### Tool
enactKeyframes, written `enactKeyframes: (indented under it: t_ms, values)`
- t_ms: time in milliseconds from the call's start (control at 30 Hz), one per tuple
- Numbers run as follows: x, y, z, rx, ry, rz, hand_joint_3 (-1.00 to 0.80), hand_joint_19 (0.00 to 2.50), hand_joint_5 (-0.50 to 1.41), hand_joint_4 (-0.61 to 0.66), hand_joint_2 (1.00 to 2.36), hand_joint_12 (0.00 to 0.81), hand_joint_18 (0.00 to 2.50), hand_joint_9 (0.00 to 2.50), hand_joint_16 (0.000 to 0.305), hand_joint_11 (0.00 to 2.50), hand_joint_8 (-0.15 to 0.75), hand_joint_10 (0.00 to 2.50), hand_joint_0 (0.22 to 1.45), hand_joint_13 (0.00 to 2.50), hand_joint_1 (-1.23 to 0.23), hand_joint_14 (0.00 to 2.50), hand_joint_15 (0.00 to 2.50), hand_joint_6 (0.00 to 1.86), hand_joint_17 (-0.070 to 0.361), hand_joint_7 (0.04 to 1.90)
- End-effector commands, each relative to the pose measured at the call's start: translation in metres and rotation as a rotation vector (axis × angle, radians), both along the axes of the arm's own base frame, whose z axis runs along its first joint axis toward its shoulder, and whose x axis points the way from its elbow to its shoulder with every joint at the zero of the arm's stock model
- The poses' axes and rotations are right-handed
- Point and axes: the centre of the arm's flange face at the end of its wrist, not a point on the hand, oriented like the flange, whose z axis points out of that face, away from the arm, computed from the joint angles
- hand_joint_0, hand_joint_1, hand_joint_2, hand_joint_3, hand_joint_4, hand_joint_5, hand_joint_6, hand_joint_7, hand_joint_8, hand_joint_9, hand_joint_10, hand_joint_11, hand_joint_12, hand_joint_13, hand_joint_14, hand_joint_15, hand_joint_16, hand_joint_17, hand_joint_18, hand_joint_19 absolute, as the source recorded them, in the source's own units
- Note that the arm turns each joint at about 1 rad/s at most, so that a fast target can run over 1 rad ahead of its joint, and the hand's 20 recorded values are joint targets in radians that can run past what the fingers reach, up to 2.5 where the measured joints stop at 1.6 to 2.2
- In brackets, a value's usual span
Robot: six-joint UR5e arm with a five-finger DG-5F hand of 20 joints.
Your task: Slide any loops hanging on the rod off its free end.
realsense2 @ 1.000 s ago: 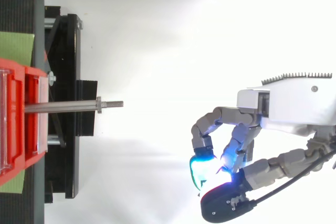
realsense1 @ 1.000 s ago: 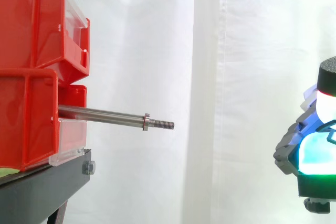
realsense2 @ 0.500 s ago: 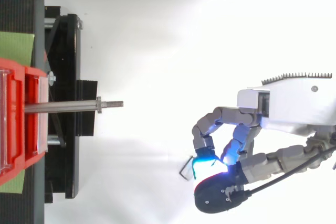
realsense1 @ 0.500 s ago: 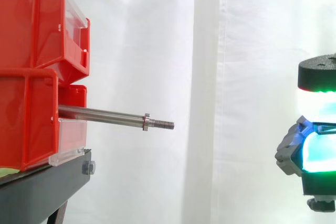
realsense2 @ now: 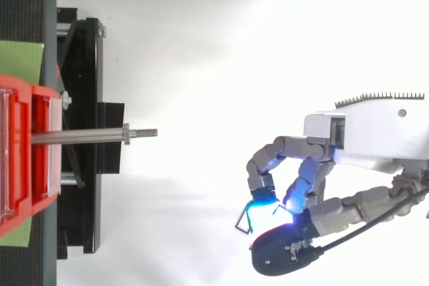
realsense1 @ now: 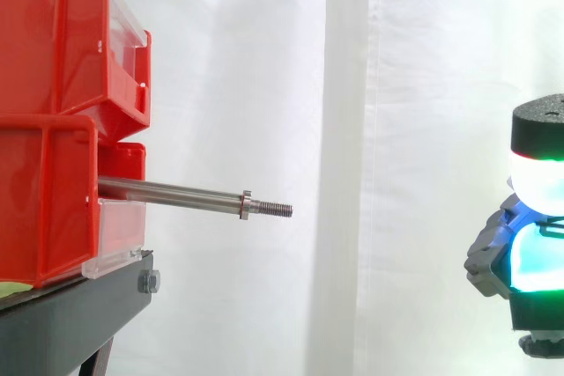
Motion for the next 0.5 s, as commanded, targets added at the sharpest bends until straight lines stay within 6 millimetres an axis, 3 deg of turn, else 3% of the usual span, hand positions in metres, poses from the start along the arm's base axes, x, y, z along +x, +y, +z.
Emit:
enactKeyframes:
  t_ms: [0,267,467]
  values:
    - [0.0000,-0.0003,-0.0011,0.000,0.002,0.000,-0.22,0.71,-0.18,0.23,1.02,0.392,0.86,1.06,0.068,0.63,0.329,0.02,0.61,0.94,-0.75,0.02,0.52,0.88,0.153,1.24]
    - [0.0001,-0.0003,0.0006,0.001,-0.001,-0.001,-0.28,0.70,-0.19,0.23,1.02,0.389,0.84,1.04,0.068,0.63,0.325,0.02,0.62,0.93,-0.77,0.02,0.51,0.88,0.152,1.21]
    - [0.0003,0.0008,-0.0004,0.001,0.000,0.000,-0.32,0.72,-0.17,0.24,1.01,0.387,0.85,1.12,0.067,0.64,0.331,0.02,0.60,0.95,-0.65,0.02,0.51,0.87,0.150,1.22]
